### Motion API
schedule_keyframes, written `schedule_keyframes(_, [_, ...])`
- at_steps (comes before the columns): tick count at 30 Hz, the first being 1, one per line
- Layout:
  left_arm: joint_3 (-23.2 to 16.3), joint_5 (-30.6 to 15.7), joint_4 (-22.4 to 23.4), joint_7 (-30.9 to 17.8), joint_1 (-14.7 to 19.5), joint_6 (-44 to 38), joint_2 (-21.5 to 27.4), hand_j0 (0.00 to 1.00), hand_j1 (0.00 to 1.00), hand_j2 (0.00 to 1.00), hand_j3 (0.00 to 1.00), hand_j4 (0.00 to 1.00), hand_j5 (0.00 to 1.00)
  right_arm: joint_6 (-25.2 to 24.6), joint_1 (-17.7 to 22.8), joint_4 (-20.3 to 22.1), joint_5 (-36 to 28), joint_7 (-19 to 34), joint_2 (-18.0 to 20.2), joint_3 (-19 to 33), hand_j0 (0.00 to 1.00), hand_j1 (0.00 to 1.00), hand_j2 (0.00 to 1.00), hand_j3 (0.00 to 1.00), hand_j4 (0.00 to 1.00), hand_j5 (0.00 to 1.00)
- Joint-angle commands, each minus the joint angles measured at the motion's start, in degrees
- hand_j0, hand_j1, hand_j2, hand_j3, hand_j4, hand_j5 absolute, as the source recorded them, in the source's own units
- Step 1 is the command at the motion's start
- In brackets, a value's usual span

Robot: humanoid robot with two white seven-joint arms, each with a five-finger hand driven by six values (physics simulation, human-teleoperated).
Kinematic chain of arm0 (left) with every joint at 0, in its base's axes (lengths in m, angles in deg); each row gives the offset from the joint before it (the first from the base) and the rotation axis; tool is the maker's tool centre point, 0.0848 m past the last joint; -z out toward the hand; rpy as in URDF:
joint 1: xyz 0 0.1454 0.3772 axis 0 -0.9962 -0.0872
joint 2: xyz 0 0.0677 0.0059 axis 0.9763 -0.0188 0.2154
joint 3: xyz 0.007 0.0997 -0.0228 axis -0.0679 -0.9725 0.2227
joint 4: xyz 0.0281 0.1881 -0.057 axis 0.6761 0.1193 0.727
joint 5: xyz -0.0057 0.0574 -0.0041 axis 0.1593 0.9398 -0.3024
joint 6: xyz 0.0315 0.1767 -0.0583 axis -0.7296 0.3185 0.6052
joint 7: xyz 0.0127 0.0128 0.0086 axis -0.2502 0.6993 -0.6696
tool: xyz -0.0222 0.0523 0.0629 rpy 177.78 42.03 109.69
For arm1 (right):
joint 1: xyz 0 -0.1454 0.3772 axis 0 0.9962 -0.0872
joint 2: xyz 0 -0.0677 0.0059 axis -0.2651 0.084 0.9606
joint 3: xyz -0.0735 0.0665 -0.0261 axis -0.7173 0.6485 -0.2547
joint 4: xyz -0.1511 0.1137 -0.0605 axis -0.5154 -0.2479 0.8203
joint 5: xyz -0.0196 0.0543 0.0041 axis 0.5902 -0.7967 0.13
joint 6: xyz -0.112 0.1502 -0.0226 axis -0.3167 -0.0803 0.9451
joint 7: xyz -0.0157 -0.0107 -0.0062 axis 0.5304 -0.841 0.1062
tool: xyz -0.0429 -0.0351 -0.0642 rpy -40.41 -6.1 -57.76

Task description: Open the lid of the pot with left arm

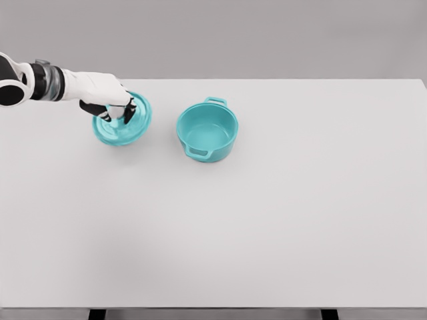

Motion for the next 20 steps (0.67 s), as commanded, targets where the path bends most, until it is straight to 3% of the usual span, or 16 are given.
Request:
schedule_keyframes(1, [0.1,-0.3,0.0,0.0,0.0,-0.2,1.0,0.68,0.68,0.68,0.68,0.68,0.68,0.0,0.0,0.0,0.0,0.0,0.0,0.0,1.0,1.0,1.0,1.0,1.0,1.0])
schedule_keyframes(2, [0.1,-0.3,0.0,0.0,0.0,-0.2,1.0,0.89,0.89,0.89,0.89,0.89,0.89,0.0,0.0,0.0,0.0,0.0,0.0,0.0,1.0,1.0,1.0,1.0,1.0,1.0])
schedule_keyframes(3, [0.2,-0.4,0.0,0.0,0.0,-0.2,1.0,1.0,1.0,1.0,1.0,1.0,1.0,0.0,0.0,0.0,0.0,0.0,0.0,0.0,1.0,1.0,1.0,1.0,1.0,1.0])
schedule_keyframes(8, [0.2,-1.0,0.3,0.0,0.0,-0.2,1.0,1.0,1.0,1.0,1.0,1.0,1.0,0.0,0.0,0.0,0.0,0.0,0.0,0.0,1.0,1.0,1.0,1.0,1.0,1.0])
schedule_keyframes(10, [0.4,-3.2,0.8,0.0,-0.9,-0.2,2.4,1.0,1.0,1.0,1.0,1.0,1.0,0.0,0.0,0.0,0.0,0.0,0.0,0.0,1.0,1.0,1.0,1.0,1.0,1.0])
schedule_keyframes(12, [1.9,-7.7,4.4,0.0,-1.7,-0.2,6.3,1.0,1.0,1.0,1.0,1.0,1.0,0.0,0.0,0.0,0.0,0.0,0.0,0.0,1.0,1.0,1.0,1.0,1.0,1.0])
schedule_keyframes(13, [4.5,-10.2,7.5,0.0,-3.9,-0.2,8.5,1.0,1.0,1.0,1.0,1.0,1.0,0.0,0.0,0.0,0.0,0.0,0.0,0.0,1.0,1.0,1.0,1.0,1.0,1.0])
schedule_keyframes(15, [7.4,-10.3,12.5,0.1,-5.0,-0.2,9.4,1.0,1.0,1.0,1.0,1.0,1.0,0.0,0.0,0.0,0.0,0.0,0.0,0.0,1.0,1.0,1.0,1.0,1.0,1.0])
schedule_keyframes(20, [7.2,-10.3,13.1,0.1,-5.3,-0.2,9.3,1.0,1.0,1.0,1.0,1.0,1.0,0.0,0.0,0.0,0.0,0.0,0.0,0.0,1.0,1.0,1.0,1.0,1.0,1.0])
